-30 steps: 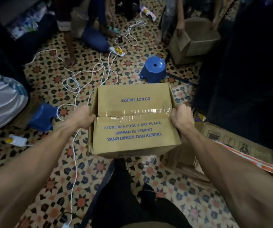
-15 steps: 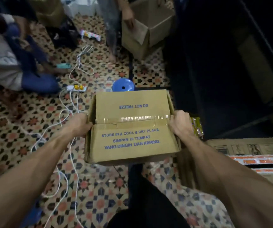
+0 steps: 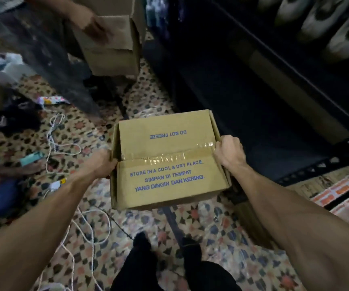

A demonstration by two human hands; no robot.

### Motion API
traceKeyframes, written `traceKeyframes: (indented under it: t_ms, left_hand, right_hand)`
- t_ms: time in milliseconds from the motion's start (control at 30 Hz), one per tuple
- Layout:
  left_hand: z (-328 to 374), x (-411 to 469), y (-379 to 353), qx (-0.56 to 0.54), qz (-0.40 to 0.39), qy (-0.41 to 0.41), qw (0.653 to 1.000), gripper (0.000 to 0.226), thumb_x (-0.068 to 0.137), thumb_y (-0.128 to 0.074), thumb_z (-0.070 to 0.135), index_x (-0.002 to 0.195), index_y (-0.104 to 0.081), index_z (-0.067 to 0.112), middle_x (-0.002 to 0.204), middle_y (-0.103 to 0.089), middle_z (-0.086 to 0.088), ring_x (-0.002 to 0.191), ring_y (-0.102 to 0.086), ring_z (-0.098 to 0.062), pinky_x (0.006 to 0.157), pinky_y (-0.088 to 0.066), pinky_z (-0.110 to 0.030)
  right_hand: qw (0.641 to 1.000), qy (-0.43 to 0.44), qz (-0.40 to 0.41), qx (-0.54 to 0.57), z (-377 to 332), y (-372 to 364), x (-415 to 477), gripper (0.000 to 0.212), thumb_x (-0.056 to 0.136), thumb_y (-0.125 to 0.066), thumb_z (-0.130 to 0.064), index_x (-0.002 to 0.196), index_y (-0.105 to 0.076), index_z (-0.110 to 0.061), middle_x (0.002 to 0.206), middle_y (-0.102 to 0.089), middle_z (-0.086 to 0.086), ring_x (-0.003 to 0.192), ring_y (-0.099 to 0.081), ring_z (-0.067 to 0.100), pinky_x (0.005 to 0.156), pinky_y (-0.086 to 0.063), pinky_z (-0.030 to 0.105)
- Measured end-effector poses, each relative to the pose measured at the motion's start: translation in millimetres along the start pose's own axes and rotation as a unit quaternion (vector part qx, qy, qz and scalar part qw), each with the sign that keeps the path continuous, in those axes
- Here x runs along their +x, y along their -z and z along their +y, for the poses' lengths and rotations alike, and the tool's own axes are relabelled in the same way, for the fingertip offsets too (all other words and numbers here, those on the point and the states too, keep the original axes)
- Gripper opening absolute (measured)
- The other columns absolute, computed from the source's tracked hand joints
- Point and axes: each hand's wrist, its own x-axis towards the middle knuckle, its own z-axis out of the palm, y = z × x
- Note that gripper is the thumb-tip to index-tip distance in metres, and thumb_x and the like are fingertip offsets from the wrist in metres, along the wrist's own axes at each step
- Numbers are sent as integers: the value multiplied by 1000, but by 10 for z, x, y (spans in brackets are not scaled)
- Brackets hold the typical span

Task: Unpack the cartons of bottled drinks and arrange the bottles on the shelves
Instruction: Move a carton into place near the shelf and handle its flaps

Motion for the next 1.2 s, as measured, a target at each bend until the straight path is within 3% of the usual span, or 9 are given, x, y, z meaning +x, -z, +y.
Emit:
traceKeyframes:
  t_ms: [167, 300, 367, 567, 733, 933, 1067, 1133, 1200]
  left_hand:
    - [120, 728, 392, 60, -22, -90, 994, 33, 97, -51, 7, 64, -51, 12, 61, -57, -3, 49, -55, -11, 39, -42, -15]
    - [174, 1403, 637, 120, -54, -172, 976, 22, 94, -55, 13, 84, -66, -4, 78, -71, -19, 69, -71, -29, 59, -58, -33]
    - [259, 1702, 725, 177, -59, -227, 956, 30, 93, -55, 20, 87, -69, -6, 84, -72, -23, 79, -70, -31, 69, -54, -36]
    - [667, 2141, 780, 235, -91, -372, 893, 25, 95, -54, 17, 104, -67, -3, 101, -69, -22, 93, -66, -34, 79, -50, -37]
    - [1009, 2311, 557, 265, -118, -412, 864, 21, 98, -52, 20, 105, -66, 5, 100, -70, -15, 93, -64, -29, 74, -44, -29]
    - [1388, 2677, 105, 272, -153, -426, 849, 12, 98, -56, 22, 98, -65, 15, 91, -65, -4, 73, -56, -12, 64, -41, -24]
    - [1667, 2857, -143, 292, -166, -443, 831, 15, 96, -57, 22, 100, -66, 12, 94, -66, -7, 74, -59, -14, 64, -43, -24]
    - [1774, 2885, -256, 309, -175, -458, 815, 17, 97, -55, 21, 103, -67, 9, 93, -64, -7, 79, -61, -18, 67, -45, -27]
    - [1855, 2900, -376, 321, -180, -467, 804, 16, 97, -55, 19, 98, -66, 7, 90, -66, -9, 77, -63, -21, 61, -47, -26]
  right_hand:
    - [996, -79, 42, 26, -229, -32, 138, 23, 98, -47, -19, 83, -58, -6, 93, -64, 15, 84, -63, 33, 74, -56, 44]
    - [979, -177, 86, 52, -375, -167, 93, 23, 98, -51, -16, 93, -67, -1, 91, -66, 12, 85, -64, 31, 75, -54, 39]
    - [968, -215, 107, 68, -413, -243, 17, 23, 98, -52, -17, 95, -69, -2, 93, -69, 14, 88, -67, 33, 80, -58, 44]
    - [929, -321, 155, 101, -428, -537, -259, 21, 98, -54, -23, 94, -66, -6, 97, -65, 15, 92, -64, 35, 77, -52, 40]
    - [895, -394, 179, 110, -332, -778, -407, 25, 97, -54, -23, 99, -69, -2, 104, -67, 20, 100, -64, 41, 87, -55, 48]
    - [849, -470, 196, 138, -188, -1034, -450, 25, 97, -53, -21, 105, -67, -1, 110, -65, 21, 106, -62, 42, 90, -53, 46]
    - [817, -517, 211, 139, -161, -1205, -504, 24, 98, -53, -18, 104, -65, 2, 114, -63, 25, 107, -60, 44, 92, -51, 46]
    - [809, -522, 223, 155, -102, -1315, -507, 25, 98, -52, -20, 99, -66, 0, 109, -65, 24, 100, -62, 42, 86, -54, 45]
    - [801, -528, 227, 169, -48, -1410, -529, 25, 98, -52, -25, 98, -66, -5, 103, -66, 18, 92, -64, 37, 83, -56, 45]
